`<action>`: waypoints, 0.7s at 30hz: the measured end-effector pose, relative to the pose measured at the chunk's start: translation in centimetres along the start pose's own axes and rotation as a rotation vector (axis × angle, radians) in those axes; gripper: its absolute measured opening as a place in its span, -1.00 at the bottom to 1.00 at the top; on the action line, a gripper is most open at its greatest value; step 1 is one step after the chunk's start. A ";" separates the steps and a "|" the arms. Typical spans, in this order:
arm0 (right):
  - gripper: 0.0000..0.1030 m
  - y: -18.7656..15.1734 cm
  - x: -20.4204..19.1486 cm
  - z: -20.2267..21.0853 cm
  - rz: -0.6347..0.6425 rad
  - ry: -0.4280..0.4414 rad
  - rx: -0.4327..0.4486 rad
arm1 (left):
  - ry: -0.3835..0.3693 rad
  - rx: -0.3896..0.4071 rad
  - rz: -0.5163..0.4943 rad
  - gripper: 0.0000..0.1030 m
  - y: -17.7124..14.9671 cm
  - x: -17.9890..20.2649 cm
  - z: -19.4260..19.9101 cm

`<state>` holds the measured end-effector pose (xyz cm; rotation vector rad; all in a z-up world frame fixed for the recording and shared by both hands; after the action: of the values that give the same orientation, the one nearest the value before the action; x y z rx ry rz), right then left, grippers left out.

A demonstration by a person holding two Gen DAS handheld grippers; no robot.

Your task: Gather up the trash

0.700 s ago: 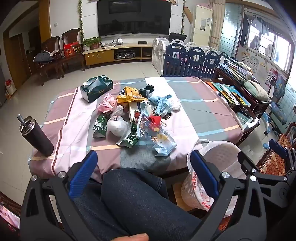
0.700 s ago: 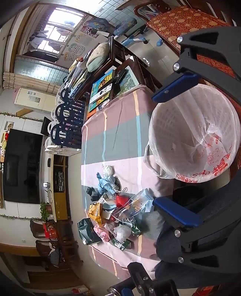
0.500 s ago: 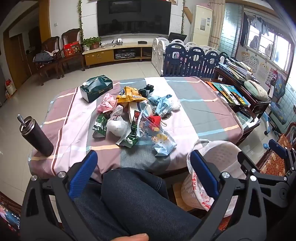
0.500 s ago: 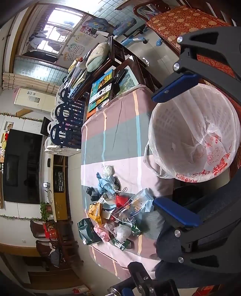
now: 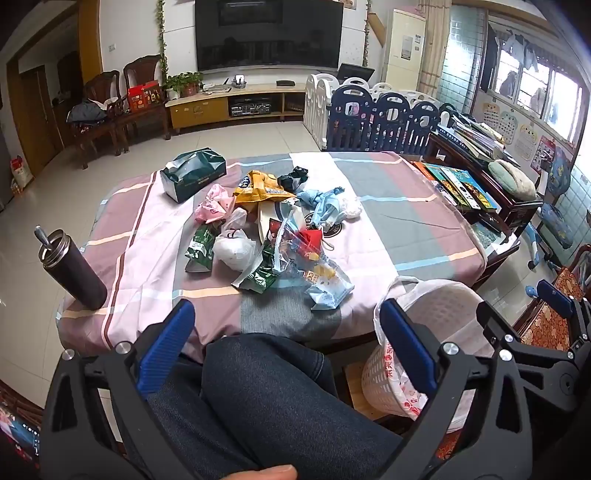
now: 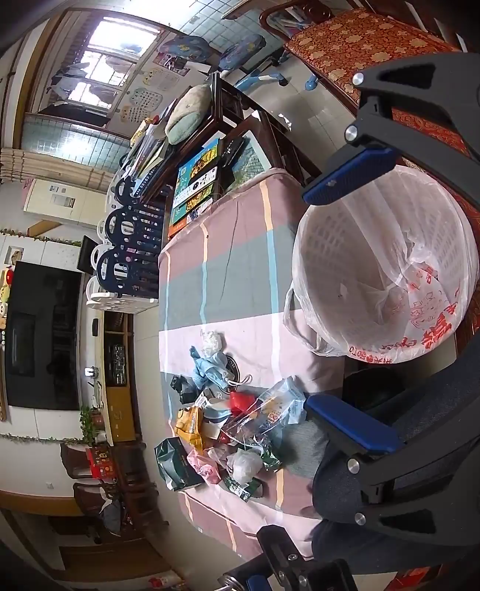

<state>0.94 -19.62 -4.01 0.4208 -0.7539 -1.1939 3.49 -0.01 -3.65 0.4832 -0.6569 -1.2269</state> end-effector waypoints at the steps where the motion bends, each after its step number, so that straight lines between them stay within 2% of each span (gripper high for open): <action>1: 0.94 0.0 -0.1 -0.1 0.000 0.000 -0.001 | 0.000 0.000 0.000 0.94 0.0 0.0 0.0; 15: 0.94 0.0 1.1 0.3 -0.039 -0.010 -0.006 | 0.002 -0.001 -0.003 0.94 0.0 0.0 0.0; 21: 0.94 0.4 2.1 1.2 -0.071 -0.004 0.008 | 0.023 0.010 -0.046 0.94 -1.0 0.0 -0.6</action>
<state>0.66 -21.36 -2.27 0.4547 -0.7528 -1.2587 3.21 -0.31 -4.71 0.5221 -0.6359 -1.2603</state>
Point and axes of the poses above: each gripper's, at about its wrist camera, not at the fingertips, and z roughly against the way its jaws point, x to its right, y to its top, the point moved 5 cm from there along -z, roughly the way its jaws point, and after that the axes turned 15 degrees about z, right-handed, at the moved point
